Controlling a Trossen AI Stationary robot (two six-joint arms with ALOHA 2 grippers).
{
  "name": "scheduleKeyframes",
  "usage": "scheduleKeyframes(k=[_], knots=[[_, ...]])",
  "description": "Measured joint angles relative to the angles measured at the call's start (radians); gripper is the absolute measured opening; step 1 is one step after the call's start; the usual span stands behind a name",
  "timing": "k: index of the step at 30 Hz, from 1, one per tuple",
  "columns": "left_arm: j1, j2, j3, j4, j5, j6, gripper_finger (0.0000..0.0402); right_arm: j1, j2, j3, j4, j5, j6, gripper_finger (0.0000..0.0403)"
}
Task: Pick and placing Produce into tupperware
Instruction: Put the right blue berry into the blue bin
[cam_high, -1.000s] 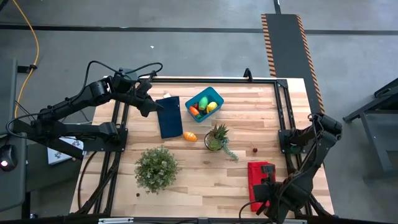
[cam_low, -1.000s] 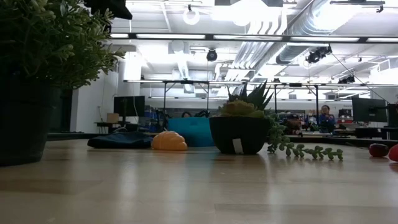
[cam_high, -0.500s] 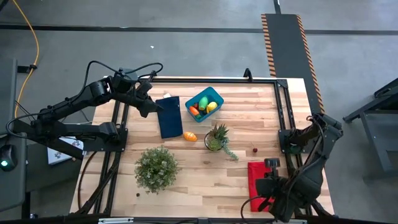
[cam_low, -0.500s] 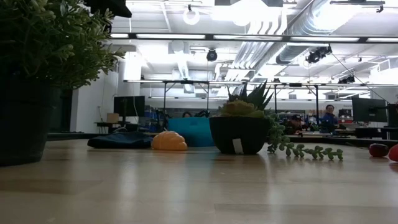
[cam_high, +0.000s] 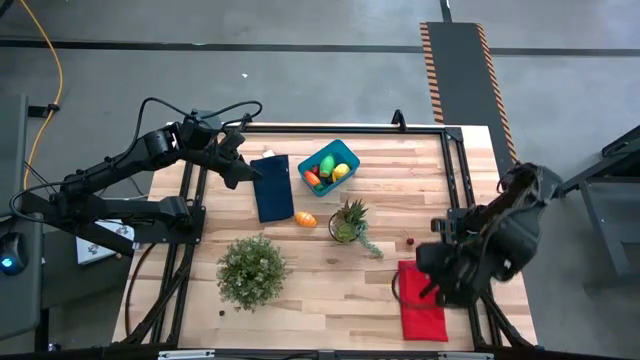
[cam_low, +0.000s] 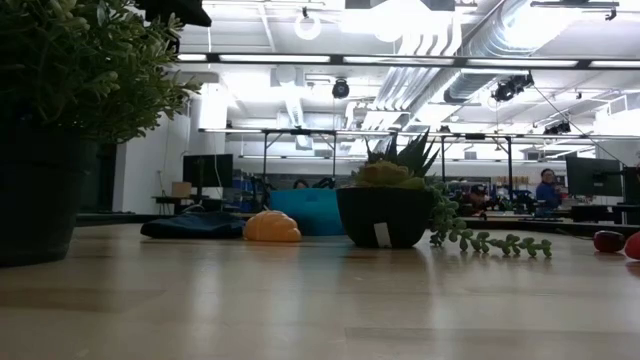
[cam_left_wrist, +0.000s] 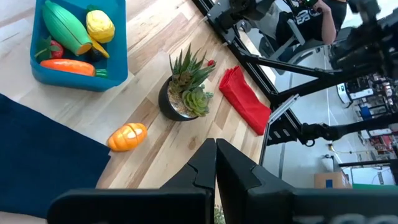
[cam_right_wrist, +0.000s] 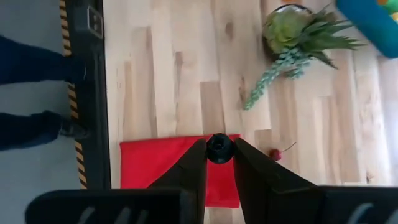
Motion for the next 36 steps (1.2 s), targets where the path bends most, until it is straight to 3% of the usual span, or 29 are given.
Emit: scheduleKeyframes(k=[16,36], knots=[[0.0,0.0,0.0,-0.001,0.0,0.001,0.0001,-0.299,-0.172,-0.001,-0.001,-0.06,-0.266,0.0051],[0.0,0.0,0.0,-0.001,-0.001,-0.017,0.0001,-0.696,-0.298,-0.003,-0.001,-0.169,-0.653,0.0051]])
